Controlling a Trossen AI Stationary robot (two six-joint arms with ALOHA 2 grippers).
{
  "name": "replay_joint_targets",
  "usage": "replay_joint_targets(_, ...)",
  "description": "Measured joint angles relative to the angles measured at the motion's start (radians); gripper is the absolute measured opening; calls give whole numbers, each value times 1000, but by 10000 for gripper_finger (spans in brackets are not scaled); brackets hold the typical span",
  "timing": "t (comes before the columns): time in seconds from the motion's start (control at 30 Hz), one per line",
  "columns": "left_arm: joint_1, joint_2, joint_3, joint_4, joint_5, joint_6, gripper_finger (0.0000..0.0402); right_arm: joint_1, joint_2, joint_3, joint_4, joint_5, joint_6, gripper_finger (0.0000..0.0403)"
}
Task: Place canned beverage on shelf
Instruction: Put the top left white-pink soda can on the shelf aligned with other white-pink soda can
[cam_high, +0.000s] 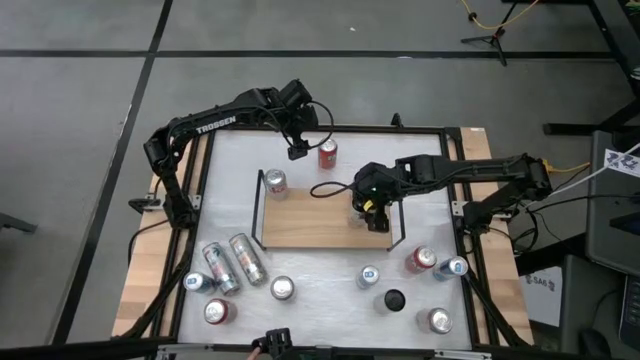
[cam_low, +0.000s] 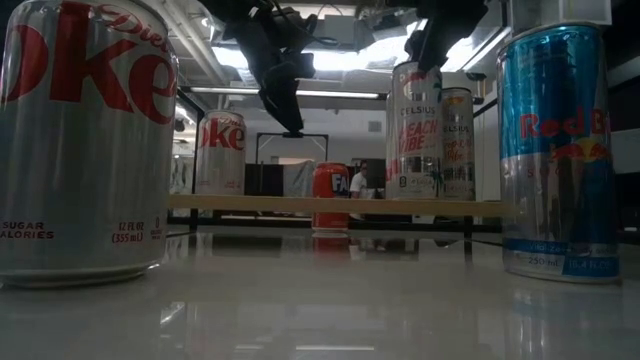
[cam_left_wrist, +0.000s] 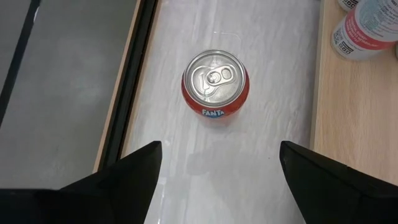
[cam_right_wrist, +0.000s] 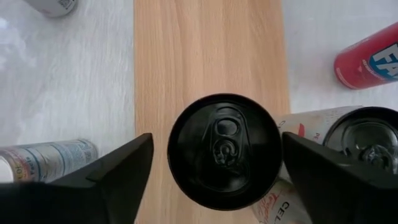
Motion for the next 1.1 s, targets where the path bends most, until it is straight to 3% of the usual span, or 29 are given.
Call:
replay_joint_targets(0.23,0,0,0,0,0,0,319,0,0,0,1,0,0,377)
replay_joint_targets(1.1,0,0,0,0,0,0,319,0,-1,1,136,-23,1,379)
